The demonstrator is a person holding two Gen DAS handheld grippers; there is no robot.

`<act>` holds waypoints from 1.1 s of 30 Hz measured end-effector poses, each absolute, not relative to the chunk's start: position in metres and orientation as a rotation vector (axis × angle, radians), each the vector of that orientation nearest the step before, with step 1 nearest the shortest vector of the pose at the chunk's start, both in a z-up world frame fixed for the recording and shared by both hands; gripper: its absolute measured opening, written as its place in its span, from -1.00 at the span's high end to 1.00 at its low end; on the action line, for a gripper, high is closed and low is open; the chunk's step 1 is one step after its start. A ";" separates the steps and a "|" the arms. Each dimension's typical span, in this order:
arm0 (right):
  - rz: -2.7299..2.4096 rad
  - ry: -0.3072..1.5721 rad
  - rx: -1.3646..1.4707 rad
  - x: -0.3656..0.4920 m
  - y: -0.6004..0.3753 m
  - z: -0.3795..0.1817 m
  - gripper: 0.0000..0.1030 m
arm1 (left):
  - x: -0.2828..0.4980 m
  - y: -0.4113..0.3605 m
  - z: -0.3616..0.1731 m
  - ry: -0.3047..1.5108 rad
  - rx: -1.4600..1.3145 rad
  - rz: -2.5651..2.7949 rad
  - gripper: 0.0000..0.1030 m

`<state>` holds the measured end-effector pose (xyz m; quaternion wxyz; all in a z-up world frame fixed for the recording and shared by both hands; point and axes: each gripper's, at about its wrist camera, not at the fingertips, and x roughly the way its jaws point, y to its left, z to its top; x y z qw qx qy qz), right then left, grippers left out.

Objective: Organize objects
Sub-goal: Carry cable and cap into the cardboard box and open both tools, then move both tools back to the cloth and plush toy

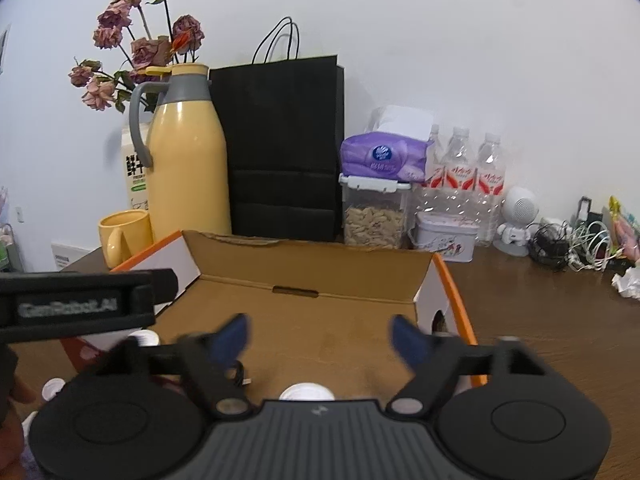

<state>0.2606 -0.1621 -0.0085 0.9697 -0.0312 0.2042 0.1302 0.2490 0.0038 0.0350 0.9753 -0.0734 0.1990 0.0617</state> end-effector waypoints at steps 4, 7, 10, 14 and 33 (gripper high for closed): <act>0.260 0.407 -0.060 0.260 -0.163 -0.008 -0.99 | 0.247 0.003 0.037 0.395 -0.148 0.121 -1.00; 0.259 0.410 -0.059 0.260 -0.163 -0.008 -0.99 | 0.248 0.002 0.036 0.401 -0.148 0.120 -1.00; 0.259 0.404 -0.057 0.260 -0.163 -0.008 -0.99 | 0.247 0.002 0.036 0.397 -0.151 0.118 -1.00; 0.252 0.373 -0.047 0.253 -0.167 -0.005 -0.99 | 0.240 0.003 0.040 0.376 -0.156 0.111 -1.00; 0.262 0.246 -0.062 0.176 -0.205 0.014 -1.00 | 0.171 0.009 0.067 0.303 -0.140 0.047 -1.00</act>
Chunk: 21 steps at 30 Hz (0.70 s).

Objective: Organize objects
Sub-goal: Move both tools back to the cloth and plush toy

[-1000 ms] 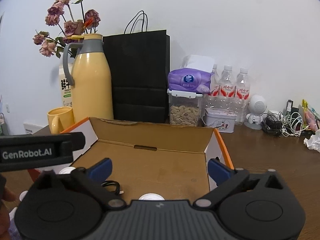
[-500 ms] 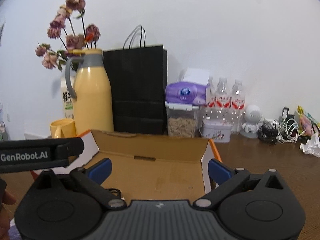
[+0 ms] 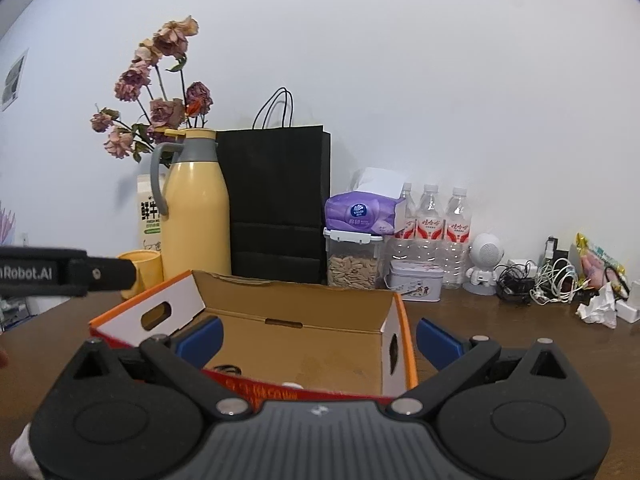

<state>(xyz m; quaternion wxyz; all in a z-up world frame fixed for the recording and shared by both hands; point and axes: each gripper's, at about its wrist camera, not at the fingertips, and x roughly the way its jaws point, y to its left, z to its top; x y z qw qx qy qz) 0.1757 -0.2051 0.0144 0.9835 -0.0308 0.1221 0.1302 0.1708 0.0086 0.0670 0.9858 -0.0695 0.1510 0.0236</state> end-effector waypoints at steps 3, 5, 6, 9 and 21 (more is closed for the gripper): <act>0.258 0.250 -0.075 0.160 -0.213 0.014 -1.00 | 0.159 0.011 0.071 0.302 -0.119 0.058 -1.00; 0.249 0.258 -0.076 0.150 -0.220 0.013 -1.00 | 0.151 0.014 0.073 0.302 -0.107 0.065 -1.00; 0.248 0.263 -0.072 0.146 -0.224 0.012 -1.00 | 0.147 0.016 0.074 0.302 -0.103 0.067 -1.00; 0.236 0.284 -0.062 0.133 -0.235 0.008 -1.00 | 0.133 0.020 0.074 0.307 -0.093 0.078 -1.00; 0.227 0.388 -0.019 0.091 -0.261 -0.020 -1.00 | 0.086 0.039 0.040 0.421 -0.093 0.102 -1.00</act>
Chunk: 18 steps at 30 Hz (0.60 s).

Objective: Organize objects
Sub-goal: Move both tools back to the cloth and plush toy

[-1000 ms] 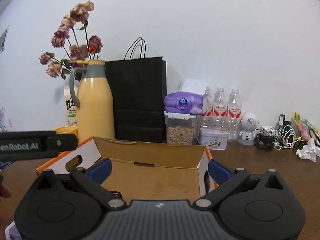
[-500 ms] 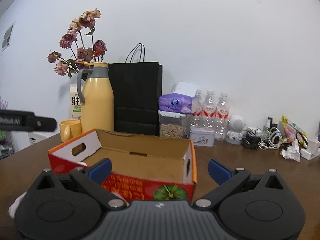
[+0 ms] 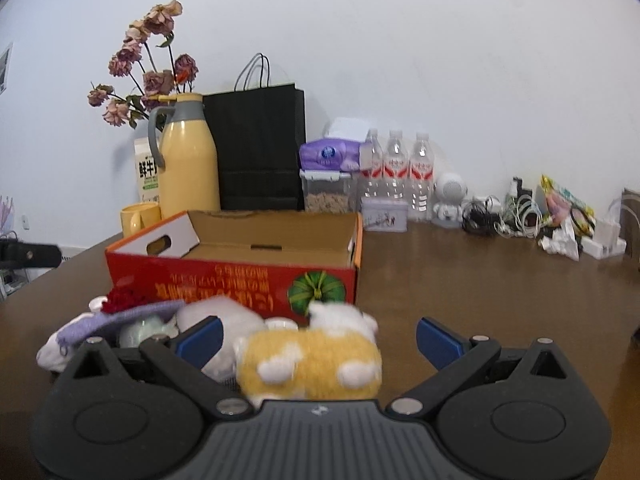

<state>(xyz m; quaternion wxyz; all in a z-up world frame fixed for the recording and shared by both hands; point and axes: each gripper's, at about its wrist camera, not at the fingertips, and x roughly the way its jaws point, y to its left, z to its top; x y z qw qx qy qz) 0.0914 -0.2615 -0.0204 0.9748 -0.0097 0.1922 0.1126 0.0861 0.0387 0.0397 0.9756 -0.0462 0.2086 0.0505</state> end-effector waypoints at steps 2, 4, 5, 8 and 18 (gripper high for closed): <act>0.230 0.405 -0.008 0.087 -0.262 -0.025 -1.00 | 0.080 0.044 0.032 0.444 -0.112 0.105 -1.00; 0.239 0.425 -0.001 0.083 -0.262 -0.032 -1.00 | 0.073 0.050 0.023 0.469 -0.137 0.103 -1.00; 0.244 0.434 0.001 0.082 -0.262 -0.034 -1.00 | 0.071 0.052 0.018 0.483 -0.145 0.103 -1.00; 0.249 0.459 -0.005 0.078 -0.261 -0.042 -1.00 | 0.066 0.057 0.006 0.528 -0.148 0.106 -1.00; 0.240 0.476 -0.009 0.086 -0.258 -0.048 -1.00 | 0.063 0.060 -0.006 0.572 -0.159 0.097 -1.00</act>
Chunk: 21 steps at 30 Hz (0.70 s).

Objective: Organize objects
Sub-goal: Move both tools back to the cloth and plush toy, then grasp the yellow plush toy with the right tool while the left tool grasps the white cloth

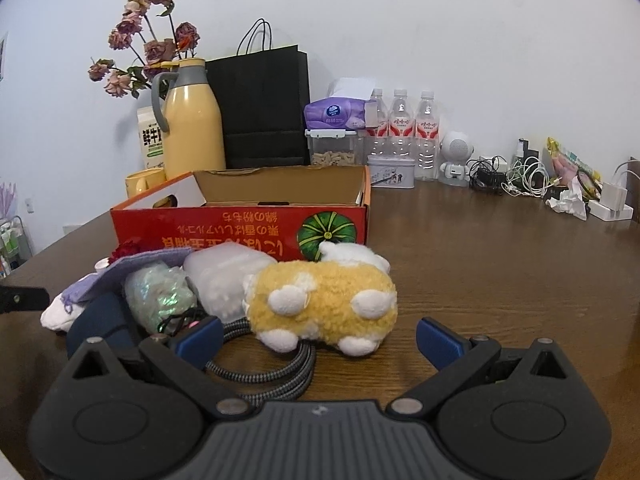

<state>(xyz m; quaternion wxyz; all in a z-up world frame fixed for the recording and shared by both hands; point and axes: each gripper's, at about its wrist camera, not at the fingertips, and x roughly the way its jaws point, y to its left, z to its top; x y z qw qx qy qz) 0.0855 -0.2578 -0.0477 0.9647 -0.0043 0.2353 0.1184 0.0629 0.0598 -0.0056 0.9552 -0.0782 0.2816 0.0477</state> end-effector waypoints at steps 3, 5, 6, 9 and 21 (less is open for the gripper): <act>0.221 0.481 0.000 0.096 -0.258 -0.048 -1.00 | 0.066 0.060 -0.007 0.578 -0.161 0.100 -1.00; 0.216 0.489 0.008 0.104 -0.257 -0.047 -1.00 | 0.066 0.061 -0.007 0.580 -0.163 0.104 -1.00; 0.215 0.492 0.012 0.108 -0.257 -0.046 -1.00 | 0.066 0.061 -0.007 0.580 -0.165 0.107 -1.00; 0.225 0.497 0.024 0.120 -0.255 -0.046 -1.00 | 0.066 0.063 -0.007 0.581 -0.166 0.114 -1.00; 0.255 0.564 0.067 0.148 -0.253 -0.053 -1.00 | 0.072 0.062 -0.010 0.601 -0.173 0.120 -1.00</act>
